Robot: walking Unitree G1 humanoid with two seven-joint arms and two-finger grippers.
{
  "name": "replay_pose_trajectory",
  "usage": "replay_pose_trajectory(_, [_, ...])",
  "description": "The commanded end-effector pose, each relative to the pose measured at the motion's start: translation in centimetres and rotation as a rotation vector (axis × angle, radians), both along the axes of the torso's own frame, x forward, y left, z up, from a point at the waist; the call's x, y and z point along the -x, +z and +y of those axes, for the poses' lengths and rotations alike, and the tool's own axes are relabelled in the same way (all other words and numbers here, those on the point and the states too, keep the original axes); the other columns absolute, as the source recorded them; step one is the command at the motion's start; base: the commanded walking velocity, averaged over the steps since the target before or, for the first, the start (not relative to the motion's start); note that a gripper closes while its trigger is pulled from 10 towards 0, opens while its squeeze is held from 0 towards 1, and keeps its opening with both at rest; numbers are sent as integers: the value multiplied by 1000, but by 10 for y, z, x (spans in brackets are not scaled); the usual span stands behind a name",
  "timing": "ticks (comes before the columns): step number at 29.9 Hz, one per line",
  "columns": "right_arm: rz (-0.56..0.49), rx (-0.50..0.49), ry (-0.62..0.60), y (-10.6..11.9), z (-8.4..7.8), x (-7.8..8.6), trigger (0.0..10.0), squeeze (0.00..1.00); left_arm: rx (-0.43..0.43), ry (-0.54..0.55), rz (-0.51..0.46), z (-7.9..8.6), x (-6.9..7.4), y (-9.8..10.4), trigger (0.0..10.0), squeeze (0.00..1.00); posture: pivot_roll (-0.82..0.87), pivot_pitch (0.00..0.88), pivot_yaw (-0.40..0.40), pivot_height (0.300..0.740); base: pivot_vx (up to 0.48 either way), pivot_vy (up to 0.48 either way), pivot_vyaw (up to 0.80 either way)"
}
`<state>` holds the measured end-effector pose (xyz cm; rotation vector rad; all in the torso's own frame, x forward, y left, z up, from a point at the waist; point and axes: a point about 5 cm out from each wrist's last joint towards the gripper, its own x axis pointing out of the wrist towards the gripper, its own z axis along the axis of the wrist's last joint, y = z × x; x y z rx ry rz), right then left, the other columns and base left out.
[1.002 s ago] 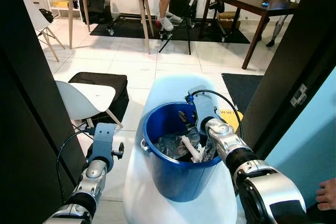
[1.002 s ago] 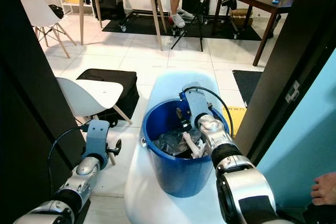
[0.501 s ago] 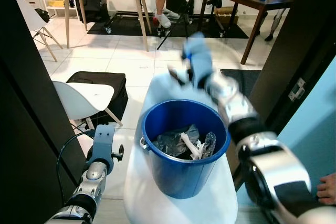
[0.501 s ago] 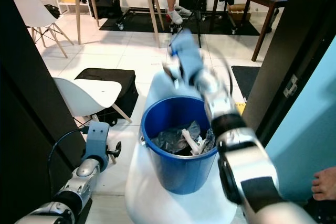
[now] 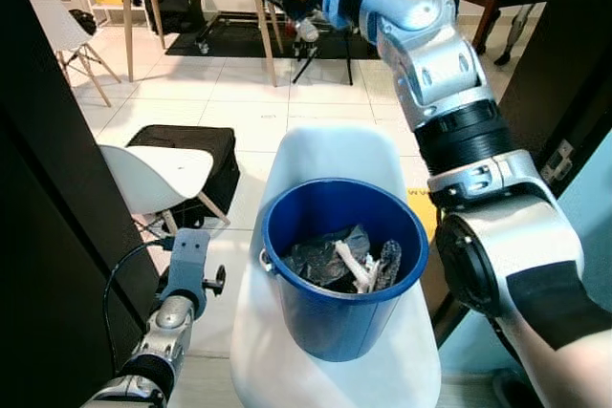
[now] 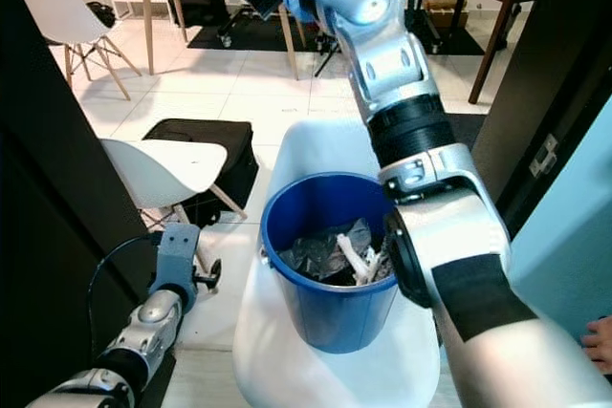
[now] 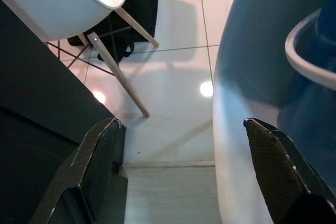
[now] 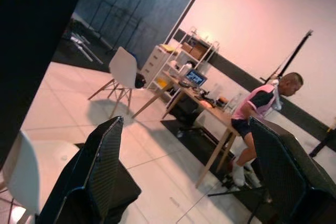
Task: Clean up the room
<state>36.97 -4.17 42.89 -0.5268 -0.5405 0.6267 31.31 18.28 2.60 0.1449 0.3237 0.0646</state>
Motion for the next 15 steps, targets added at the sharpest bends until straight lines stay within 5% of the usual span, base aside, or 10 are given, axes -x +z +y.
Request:
replay_pose_trajectory(1, [-77, 0, 47, 27, 8, 17, 10000, 0, -16, 1, 24, 5, 5, -5, 10000, 0, -58, 96, 13, 740, 0, 0, 0])
replay_pose_trajectory(15, [-104, -47, 74, 54, 14, 32, 10000, 0, -29, 9, 30, 13, 9, -7, 10000, 0, -58, 104, 8, 740, 0, 0, 0])
